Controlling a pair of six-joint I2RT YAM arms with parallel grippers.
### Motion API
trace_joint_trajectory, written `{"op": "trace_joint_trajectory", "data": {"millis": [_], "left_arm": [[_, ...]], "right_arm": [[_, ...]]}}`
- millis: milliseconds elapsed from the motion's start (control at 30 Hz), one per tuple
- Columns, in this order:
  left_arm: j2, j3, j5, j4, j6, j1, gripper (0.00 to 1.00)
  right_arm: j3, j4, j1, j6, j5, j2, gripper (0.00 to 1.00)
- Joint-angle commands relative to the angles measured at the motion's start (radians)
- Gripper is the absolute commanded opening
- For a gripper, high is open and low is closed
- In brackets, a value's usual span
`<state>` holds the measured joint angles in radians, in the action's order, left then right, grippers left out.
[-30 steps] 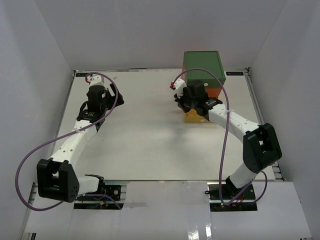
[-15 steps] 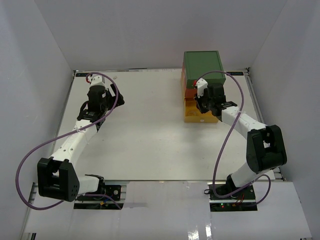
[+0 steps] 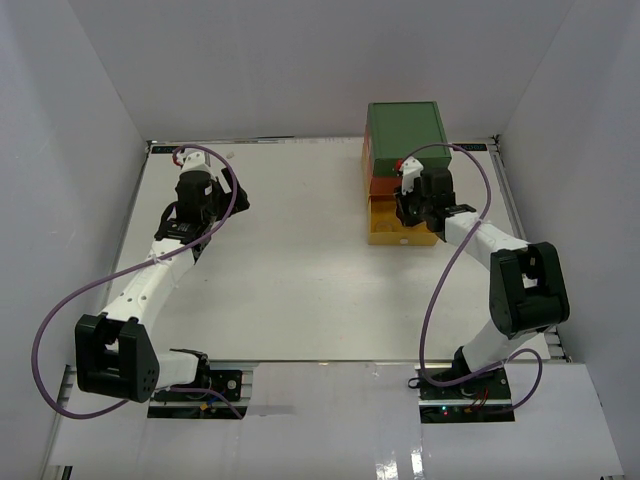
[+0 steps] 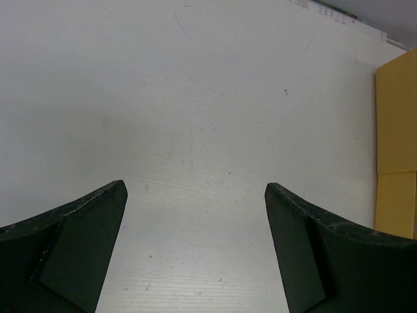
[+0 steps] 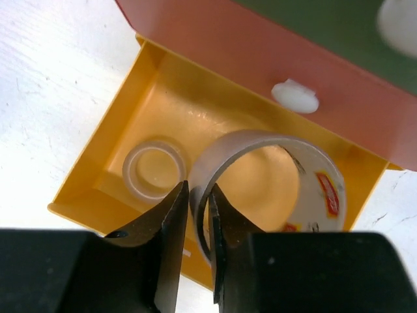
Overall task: Sort the stationery into containers
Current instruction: Place the pen in the drawer, then close the drawer in the storage box.
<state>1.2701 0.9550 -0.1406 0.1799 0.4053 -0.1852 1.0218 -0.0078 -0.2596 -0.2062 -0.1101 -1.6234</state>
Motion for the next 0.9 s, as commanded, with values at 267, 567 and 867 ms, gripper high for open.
{"op": "trace_joint_trajectory", "data": {"millis": [267, 567, 867], "left_arm": [[-0.011, 0.030, 0.015, 0.000, 0.001, 0.004, 0.98], [-0.012, 0.030, 0.029, 0.001, 0.006, 0.004, 0.98], [-0.009, 0.030, 0.047, 0.001, 0.016, 0.004, 0.98]], "right_arm": [[-0.077, 0.072, 0.002, 0.071, 0.047, 0.141, 0.42], [-0.141, 0.083, 0.002, 0.137, 0.052, 0.275, 0.46], [-0.367, 0.224, 0.002, 0.382, 0.062, 0.503, 0.59]]}}
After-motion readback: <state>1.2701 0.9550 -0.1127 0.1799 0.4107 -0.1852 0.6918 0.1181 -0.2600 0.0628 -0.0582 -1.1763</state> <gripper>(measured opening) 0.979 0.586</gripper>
